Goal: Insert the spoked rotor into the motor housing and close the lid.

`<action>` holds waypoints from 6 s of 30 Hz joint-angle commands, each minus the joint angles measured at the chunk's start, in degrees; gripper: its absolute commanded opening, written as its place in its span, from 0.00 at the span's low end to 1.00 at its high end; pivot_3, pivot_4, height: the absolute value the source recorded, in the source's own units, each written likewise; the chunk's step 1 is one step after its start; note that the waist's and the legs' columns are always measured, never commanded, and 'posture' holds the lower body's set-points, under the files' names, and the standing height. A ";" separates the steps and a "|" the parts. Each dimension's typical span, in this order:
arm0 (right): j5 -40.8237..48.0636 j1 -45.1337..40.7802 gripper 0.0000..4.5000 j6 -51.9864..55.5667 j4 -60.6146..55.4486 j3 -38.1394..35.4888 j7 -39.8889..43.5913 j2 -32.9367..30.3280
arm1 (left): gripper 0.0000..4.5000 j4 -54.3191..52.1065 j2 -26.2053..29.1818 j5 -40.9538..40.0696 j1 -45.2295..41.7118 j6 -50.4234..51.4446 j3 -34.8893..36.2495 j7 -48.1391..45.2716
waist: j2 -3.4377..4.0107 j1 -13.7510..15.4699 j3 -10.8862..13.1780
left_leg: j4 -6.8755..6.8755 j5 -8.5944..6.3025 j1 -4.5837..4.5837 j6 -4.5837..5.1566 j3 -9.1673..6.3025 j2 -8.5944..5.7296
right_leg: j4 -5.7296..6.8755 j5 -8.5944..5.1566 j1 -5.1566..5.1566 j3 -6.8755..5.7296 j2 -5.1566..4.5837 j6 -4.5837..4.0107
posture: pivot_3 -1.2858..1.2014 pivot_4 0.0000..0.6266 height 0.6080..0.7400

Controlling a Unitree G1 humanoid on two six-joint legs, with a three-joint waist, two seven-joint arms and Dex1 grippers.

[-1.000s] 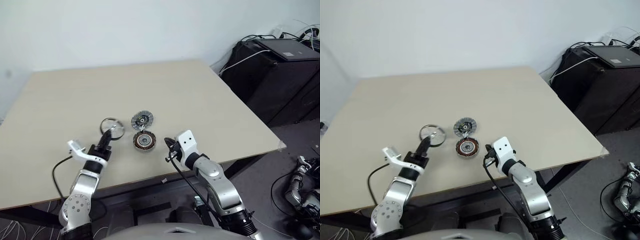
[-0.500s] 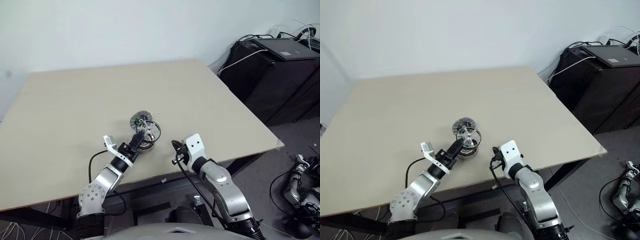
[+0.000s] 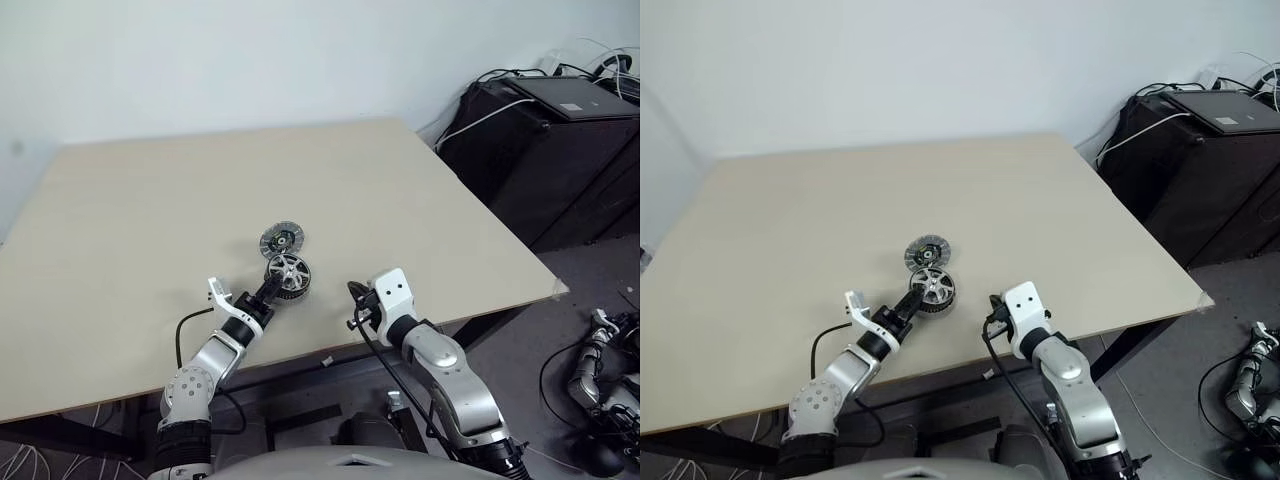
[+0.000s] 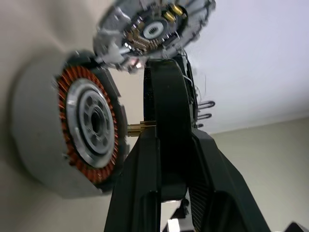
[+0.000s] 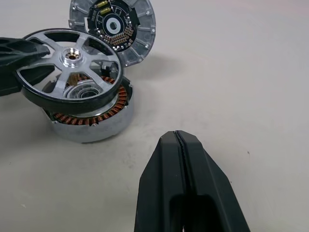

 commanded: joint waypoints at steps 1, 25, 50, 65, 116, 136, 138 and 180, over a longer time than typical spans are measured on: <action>0.56 -0.81 0.00 -0.33 -2.51 -0.87 -0.28 0.03 | 0.10 -0.11 -1.76 0.27 -1.49 -1.15 0.40 -0.60 | 0.00 0.03 0.00 | 0.00 0.00 0.00 0.00 0.00 0.00 | 0.00 0.00 0.00 0.00 0.00 0.00 | 0.52 0.00 1.00; 0.33 -1.31 0.00 -0.67 -2.11 -0.50 -0.28 0.23 | 0.37 3.93 -3.30 1.61 -3.69 -1.32 -1.19 -1.52 | 0.00 0.06 0.00 | 0.01 0.00 0.00 0.01 0.01 -0.01 | 0.00 0.00 0.01 -0.01 0.00 0.00 | 0.52 0.00 1.00; -0.11 -6.64 0.00 -1.42 2.66 1.72 1.12 1.63 | 0.65 -9.07 11.66 38.49 7.80 -33.27 -9.49 -3.90 | 0.07 0.08 0.01 | -0.06 -0.03 0.01 -0.04 0.21 0.02 | -0.01 0.01 -0.05 0.04 0.00 -0.02 | 0.52 0.00 1.00; -2.80 -23.41 0.00 -5.66 25.07 8.47 4.52 8.09 | 0.01 -1.82 15.07 50.74 14.58 -56.06 -17.78 -11.39 | 0.35 0.01 0.01 | -0.18 -0.02 0.00 -0.04 0.44 0.07 | 0.01 0.02 -0.19 0.03 -0.06 -0.03 | 0.52 0.00 1.00; -24.08 -44.21 0.64 -22.42 43.16 28.45 34.06 -5.68 | 0.00 -2.82 12.63 49.20 16.44 -53.93 -19.89 -10.91 | 0.89 -0.16 -0.36 | -0.08 0.02 0.12 0.03 0.50 0.08 | 0.15 0.03 -0.12 0.04 -0.02 -0.02 | 0.52 0.00 1.00; -19.00 -38.08 0.02 -16.11 31.85 18.81 33.11 -5.86 | 0.00 -2.20 11.82 49.51 15.66 -53.19 -20.65 -10.69 | 0.94 0.25 -0.40 | 0.04 0.00 0.05 -0.04 0.52 0.09 | 0.36 0.00 -0.23 0.07 -0.04 -0.05 | 0.52 0.00 1.00; -16.71 -34.59 0.02 -7.35 23.99 15.29 33.25 -6.07 | 0.00 -2.20 11.92 49.38 15.44 -52.84 -20.65 -10.76 | 0.93 0.65 -0.37 | 0.03 0.00 0.01 -0.03 0.49 0.09 | 0.34 -0.01 -0.25 0.05 -0.04 -0.07 | 0.52 0.00 1.00; 1.47 -13.98 0.22 18.67 -5.52 11.56 17.12 -1.98 | 0.00 -6.09 12.64 48.97 17.24 -48.43 -20.50 -9.67 | 0.88 0.61 -0.28 | -0.06 -0.04 -0.03 -0.08 0.16 0.08 | 0.16 -0.04 -0.23 -0.09 -0.13 -0.07 | 0.52 0.00 1.00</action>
